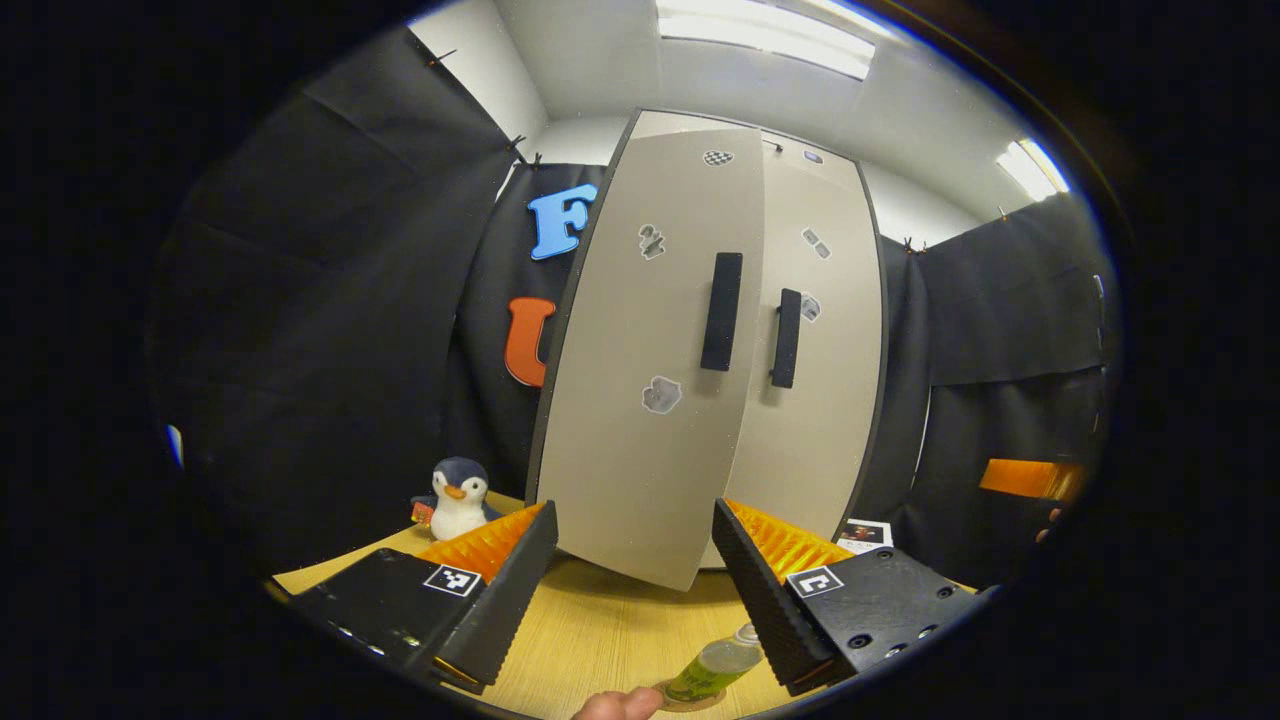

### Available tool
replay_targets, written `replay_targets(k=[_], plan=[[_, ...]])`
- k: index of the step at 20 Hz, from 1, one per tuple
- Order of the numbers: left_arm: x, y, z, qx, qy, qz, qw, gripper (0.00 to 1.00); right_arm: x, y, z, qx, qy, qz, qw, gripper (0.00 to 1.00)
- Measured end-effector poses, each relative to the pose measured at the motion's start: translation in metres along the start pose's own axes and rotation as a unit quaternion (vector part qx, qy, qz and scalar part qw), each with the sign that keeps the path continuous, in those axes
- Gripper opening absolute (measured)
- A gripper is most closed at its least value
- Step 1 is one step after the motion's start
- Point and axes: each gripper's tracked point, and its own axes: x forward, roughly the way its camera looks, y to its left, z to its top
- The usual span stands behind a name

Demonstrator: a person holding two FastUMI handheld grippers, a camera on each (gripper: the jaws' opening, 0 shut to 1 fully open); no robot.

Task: Grasp the bottle in the cabinet with the left hand and place it on the coaster, then close the right door with the right hand and the left door with the left hand.

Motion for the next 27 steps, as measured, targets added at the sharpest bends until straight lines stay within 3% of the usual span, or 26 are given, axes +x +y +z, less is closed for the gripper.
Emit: replay_targets(k=[1,7,8,10,11,12,14,15,17,18,19,21,22,27], plan=[[-0.002,0.005,-0.003,0.001,0.001,0.006,1.0,0.95,0.0,0.0,-0.002,-0.001,0.002,0.0,1.0,0.99],[-0.005,0.016,0.007,0.003,-0.016,0.024,1.0,0.95,0.004,0.01,-0.008,0.009,0.01,0.011,1.0,0.99],[-0.002,0.013,0.009,0.0,-0.017,0.019,1.0,1.0,0.004,0.014,-0.008,0.012,0.011,0.015,1.0,0.99],[-0.002,0.014,0.011,0.003,-0.022,0.021,1.0,1.0,0.004,0.019,-0.007,0.017,0.011,0.025,0.999,0.99],[-0.002,0.015,0.015,0.007,-0.027,0.022,0.999,0.95,0.004,0.02,-0.006,0.017,0.01,0.026,0.999,0.99],[-0.002,0.014,0.017,0.01,-0.031,0.022,0.999,1.0,0.005,0.02,-0.005,0.016,0.01,0.025,1.0,0.98],[-0.002,0.01,0.02,0.012,-0.035,0.018,0.999,0.95,0.004,0.02,-0.003,0.015,0.008,0.026,1.0,0.94],[-0.002,0.008,0.021,0.012,-0.035,0.016,0.999,0.95,0.004,0.02,-0.002,0.015,0.007,0.027,0.999,0.99],[-0.003,0.006,0.019,0.012,-0.034,0.015,0.999,0.95,0.003,0.019,-0.002,0.013,0.007,0.026,1.0,0.98],[-0.004,0.006,0.019,0.012,-0.034,0.015,0.999,1.0,0.002,0.019,-0.001,0.014,0.005,0.026,1.0,0.98],[-0.003,0.006,0.019,0.01,-0.033,0.015,0.999,0.95,0.002,0.019,0.0,0.015,0.005,0.025,1.0,0.99],[-0.004,0.005,0.018,0.01,-0.032,0.014,0.999,0.95,0.002,0.018,-0.001,0.019,0.006,0.025,0.999,0.98],[-0.003,0.005,0.018,0.011,-0.032,0.014,0.999,1.0,0.001,0.018,-0.002,0.02,0.006,0.025,0.999,0.98],[0.0,0.009,0.013,0.013,-0.025,0.017,0.999,0.95,-0.001,0.009,0.003,0.01,0.002,0.009,1.0,0.99]])
